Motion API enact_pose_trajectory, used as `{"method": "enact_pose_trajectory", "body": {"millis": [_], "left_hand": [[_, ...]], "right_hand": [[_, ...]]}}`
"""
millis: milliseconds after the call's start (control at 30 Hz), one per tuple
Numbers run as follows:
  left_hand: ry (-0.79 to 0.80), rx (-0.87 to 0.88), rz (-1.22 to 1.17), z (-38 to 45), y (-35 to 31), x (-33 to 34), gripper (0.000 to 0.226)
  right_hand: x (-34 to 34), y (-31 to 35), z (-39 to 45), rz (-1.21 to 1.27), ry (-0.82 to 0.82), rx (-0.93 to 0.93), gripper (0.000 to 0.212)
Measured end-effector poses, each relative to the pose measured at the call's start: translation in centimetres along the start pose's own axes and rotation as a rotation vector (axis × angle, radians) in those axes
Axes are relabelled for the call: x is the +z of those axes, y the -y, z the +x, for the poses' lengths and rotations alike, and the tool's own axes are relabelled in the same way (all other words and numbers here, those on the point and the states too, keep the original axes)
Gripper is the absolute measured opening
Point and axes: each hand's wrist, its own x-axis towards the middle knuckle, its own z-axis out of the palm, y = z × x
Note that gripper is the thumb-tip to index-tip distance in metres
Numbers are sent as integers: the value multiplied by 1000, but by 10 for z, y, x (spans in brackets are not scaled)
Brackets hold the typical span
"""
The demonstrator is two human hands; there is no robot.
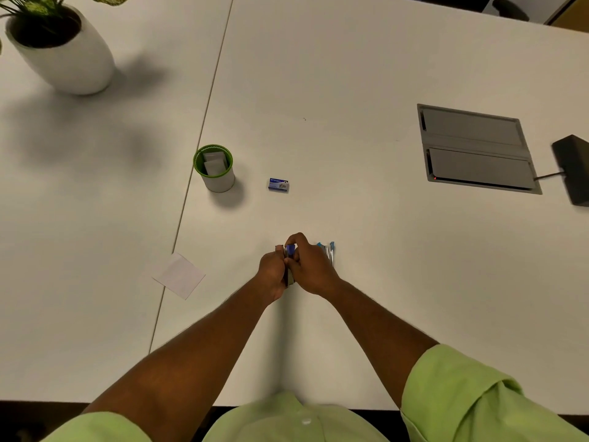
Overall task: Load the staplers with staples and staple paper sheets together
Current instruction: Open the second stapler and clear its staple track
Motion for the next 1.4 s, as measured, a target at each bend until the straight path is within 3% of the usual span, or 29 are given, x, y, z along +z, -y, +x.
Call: {"method": "enact_pose_trajectory", "body": {"millis": [233, 867, 1067, 1233, 1400], "left_hand": [[-76, -32, -254, 11, -15, -12, 39], [76, 27, -375, 14, -19, -20, 24], [86, 75, -218, 15, -17, -24, 12], [73, 105, -202, 18, -15, -25, 34], [119, 113, -189, 16, -17, -22, 37]], "right_hand": [[6, 13, -6, 84, -58, -23, 18], [3, 3, -6, 329, -250, 23, 18], [4, -6, -12, 401, -243, 39, 24], [4, -16, -18, 436, -228, 116, 23], [4, -19, -24, 452, -193, 225, 18]]}}
